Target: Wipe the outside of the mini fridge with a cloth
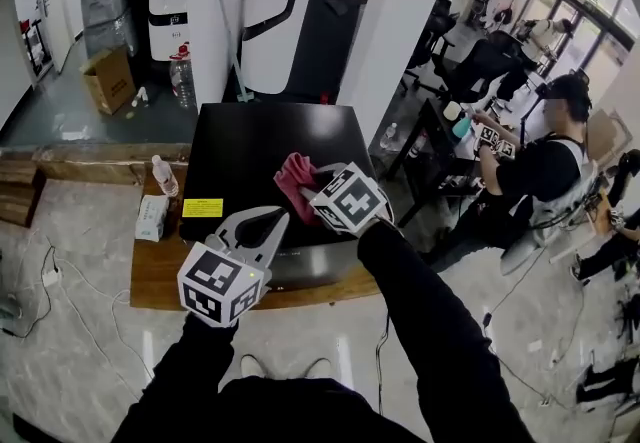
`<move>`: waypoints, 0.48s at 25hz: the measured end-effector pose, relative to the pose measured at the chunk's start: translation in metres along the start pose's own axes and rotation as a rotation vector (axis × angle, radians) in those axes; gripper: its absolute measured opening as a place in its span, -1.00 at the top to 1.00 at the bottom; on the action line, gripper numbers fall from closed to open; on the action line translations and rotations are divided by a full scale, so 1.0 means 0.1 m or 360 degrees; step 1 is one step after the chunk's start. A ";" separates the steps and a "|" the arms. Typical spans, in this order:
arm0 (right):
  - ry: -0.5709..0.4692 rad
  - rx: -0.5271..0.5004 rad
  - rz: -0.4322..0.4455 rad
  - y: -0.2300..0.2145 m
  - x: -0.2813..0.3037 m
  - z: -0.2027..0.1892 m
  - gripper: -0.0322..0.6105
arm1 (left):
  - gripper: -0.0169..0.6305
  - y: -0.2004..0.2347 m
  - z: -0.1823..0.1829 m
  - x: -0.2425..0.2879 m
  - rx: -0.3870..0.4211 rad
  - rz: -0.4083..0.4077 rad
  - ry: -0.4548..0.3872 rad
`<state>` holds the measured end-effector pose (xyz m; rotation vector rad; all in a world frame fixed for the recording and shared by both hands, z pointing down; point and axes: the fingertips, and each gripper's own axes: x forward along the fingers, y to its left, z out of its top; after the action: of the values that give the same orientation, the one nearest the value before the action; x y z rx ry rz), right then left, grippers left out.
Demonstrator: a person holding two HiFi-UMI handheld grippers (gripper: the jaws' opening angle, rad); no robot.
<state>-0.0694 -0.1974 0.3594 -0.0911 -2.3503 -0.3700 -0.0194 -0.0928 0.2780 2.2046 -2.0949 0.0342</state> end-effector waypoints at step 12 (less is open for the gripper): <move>-0.0003 0.0132 -0.0139 -0.99 -0.78 -1.12 0.63 | 0.93 -0.80 -0.01 0.88 0.0018 -0.0091 0.0045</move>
<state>0.0447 -0.3216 0.3589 0.0511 -2.3735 -0.3148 0.0648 -0.1763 0.2817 2.2559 -2.0211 0.0722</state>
